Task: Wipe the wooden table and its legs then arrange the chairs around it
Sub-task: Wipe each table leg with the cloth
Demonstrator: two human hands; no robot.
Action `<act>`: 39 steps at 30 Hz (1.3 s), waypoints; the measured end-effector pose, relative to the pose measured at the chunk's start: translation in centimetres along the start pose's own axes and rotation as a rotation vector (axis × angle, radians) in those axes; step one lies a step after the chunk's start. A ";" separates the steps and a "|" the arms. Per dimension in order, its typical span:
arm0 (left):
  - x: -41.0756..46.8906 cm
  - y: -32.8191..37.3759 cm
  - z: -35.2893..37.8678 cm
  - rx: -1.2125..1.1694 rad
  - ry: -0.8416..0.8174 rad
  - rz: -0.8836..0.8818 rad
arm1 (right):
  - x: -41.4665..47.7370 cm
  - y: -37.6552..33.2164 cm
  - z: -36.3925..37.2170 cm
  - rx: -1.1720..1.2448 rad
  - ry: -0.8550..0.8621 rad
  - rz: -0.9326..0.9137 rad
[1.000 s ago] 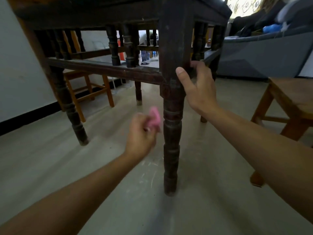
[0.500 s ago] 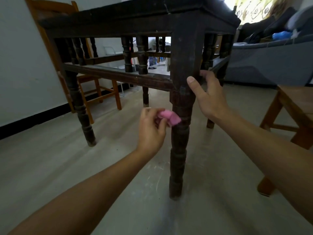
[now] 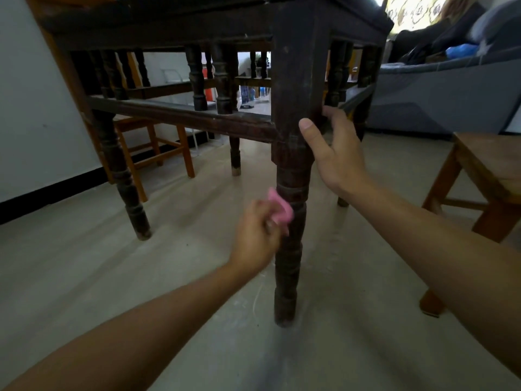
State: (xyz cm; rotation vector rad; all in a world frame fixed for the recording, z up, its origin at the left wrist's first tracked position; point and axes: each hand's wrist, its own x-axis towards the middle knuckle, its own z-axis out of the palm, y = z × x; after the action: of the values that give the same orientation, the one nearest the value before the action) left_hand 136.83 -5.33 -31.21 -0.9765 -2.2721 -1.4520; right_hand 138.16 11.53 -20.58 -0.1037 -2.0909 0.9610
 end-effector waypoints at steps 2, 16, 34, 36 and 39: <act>-2.5 -1.0 1.5 0.156 -0.357 0.114 | -0.6 0.0 0.4 0.002 0.027 -0.018; -3.3 -2.4 1.7 -0.027 -0.455 -0.242 | -8.1 4.6 4.6 -0.092 -0.182 0.128; -3.8 -7.3 0.4 0.100 -0.441 -0.514 | -8.8 5.0 4.9 -0.049 -0.232 0.171; -2.3 -6.9 0.2 -0.036 -0.129 -0.559 | -8.7 5.1 4.9 -0.048 -0.230 0.167; -1.6 -5.6 0.9 -0.230 -0.269 -0.616 | -9.0 5.1 5.1 -0.051 -0.199 0.165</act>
State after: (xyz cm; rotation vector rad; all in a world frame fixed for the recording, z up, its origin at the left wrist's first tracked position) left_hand 134.41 -6.72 -36.38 -0.5667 -2.8128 -1.9547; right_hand 139.36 8.66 -31.71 -0.2170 -2.3183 1.0526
